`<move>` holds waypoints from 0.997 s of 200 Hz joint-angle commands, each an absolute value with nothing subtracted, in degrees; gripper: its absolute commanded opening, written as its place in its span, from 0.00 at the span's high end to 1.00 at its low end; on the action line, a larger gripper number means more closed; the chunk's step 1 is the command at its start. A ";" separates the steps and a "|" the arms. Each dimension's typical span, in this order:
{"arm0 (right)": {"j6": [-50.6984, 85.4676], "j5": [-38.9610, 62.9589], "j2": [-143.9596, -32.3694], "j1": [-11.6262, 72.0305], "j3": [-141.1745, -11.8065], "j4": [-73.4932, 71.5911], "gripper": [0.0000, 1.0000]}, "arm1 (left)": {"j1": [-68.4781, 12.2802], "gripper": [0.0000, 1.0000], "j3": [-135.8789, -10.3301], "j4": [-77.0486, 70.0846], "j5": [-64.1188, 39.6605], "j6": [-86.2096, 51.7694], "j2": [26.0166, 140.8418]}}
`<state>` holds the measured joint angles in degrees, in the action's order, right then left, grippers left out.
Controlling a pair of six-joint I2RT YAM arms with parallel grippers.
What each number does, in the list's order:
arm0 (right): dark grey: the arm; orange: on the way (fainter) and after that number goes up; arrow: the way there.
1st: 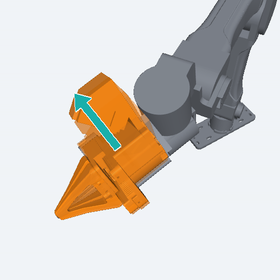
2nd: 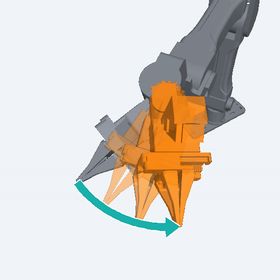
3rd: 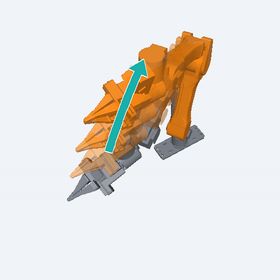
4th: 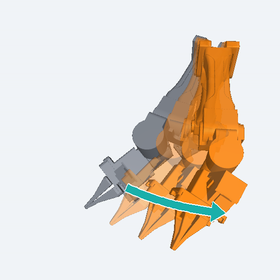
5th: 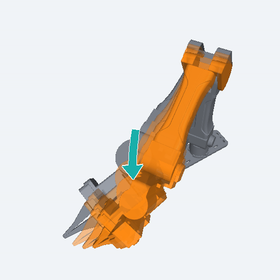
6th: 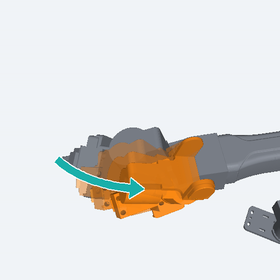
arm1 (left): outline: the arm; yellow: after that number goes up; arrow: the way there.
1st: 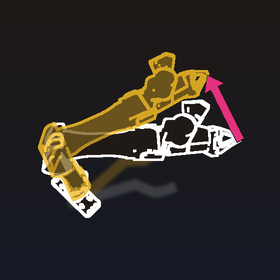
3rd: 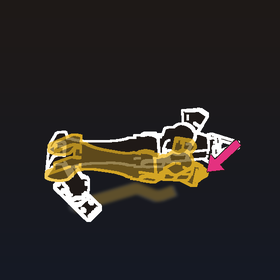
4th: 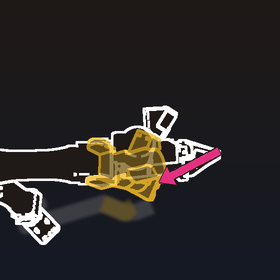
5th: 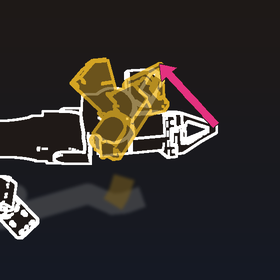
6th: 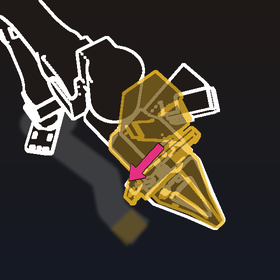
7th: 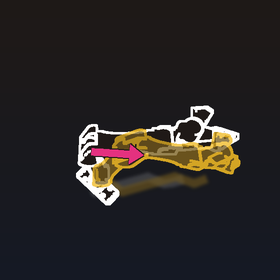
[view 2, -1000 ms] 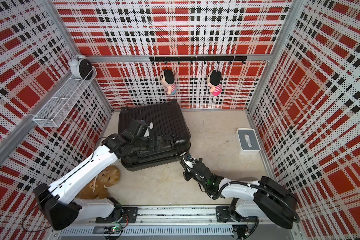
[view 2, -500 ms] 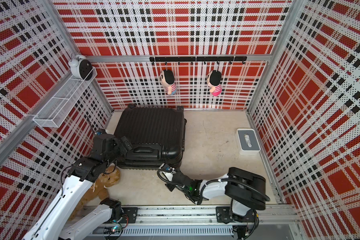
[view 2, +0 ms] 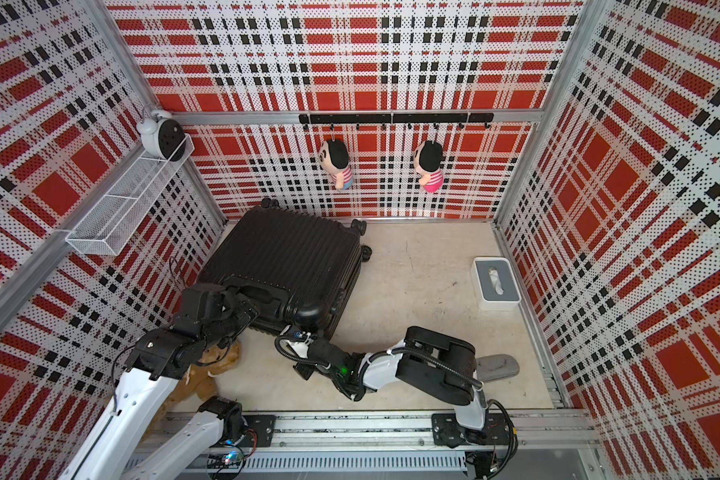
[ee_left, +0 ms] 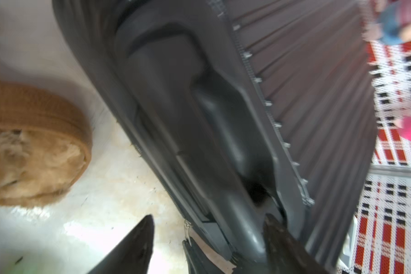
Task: Open the suitcase zippers
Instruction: Unzip the zipper on the suitcase.
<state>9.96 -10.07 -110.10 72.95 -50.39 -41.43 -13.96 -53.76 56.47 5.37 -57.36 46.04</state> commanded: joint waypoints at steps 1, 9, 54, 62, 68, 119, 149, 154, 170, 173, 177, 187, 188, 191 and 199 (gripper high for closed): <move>9.68 -5.69 -111.41 73.08 -50.58 -43.34 1.00 | -10.72 0.32 -54.40 57.53 3.03 -60.09 49.08; 9.62 -5.63 -111.14 73.10 -50.47 -43.28 1.00 | -9.62 0.35 -54.57 57.10 2.48 -59.75 50.11; 9.62 -5.63 -111.14 73.06 -50.27 -43.28 1.00 | -2.78 0.31 -56.71 52.34 -2.11 -57.27 53.67; 9.62 -5.63 -111.09 73.11 -50.14 -43.28 1.00 | -2.55 0.28 -57.02 51.95 -2.11 -57.13 54.08; 9.62 -5.63 -110.95 73.05 -50.04 -43.28 1.00 | -2.14 0.26 -57.08 52.13 -1.95 -57.13 54.50; 8.79 -4.66 -111.42 72.86 -50.26 -43.77 1.00 | 0.44 0.32 -54.44 50.09 -7.48 -56.78 59.41; 8.79 -4.88 -111.63 72.86 -50.41 -43.81 1.00 | 0.33 0.45 -52.40 47.72 -8.80 -56.91 61.39; 8.71 -4.93 -111.65 72.86 -50.44 -43.80 1.00 | 0.39 0.49 -52.09 47.33 -9.08 -56.87 61.75; 8.53 -5.17 -111.73 72.77 -50.45 -43.60 1.00 | 0.35 0.65 -50.90 45.78 -10.39 -56.72 62.88; 8.53 -5.23 -111.65 72.77 -50.37 -43.58 1.00 | 0.32 0.69 -50.81 45.67 -10.45 -56.70 63.11; 8.53 -5.40 -111.61 72.77 -50.22 -43.56 1.00 | 0.32 0.74 -50.77 45.62 -10.54 -56.62 63.41; 8.53 -5.79 -111.29 72.77 -49.72 -43.69 1.00 | 0.35 0.85 -51.01 45.66 -10.30 -56.01 64.08; 8.53 -5.80 -111.24 72.77 -49.65 -43.78 1.00 | 0.35 0.86 -51.04 45.68 -10.25 -55.95 64.12; 8.53 -5.99 -111.11 72.77 -49.41 -43.73 1.00 | 0.35 0.89 -51.14 45.70 -10.08 -55.83 64.22; 8.53 -6.44 -110.71 72.77 -48.74 -43.92 1.00 | 0.49 0.97 -51.45 45.70 -9.77 -55.43 64.53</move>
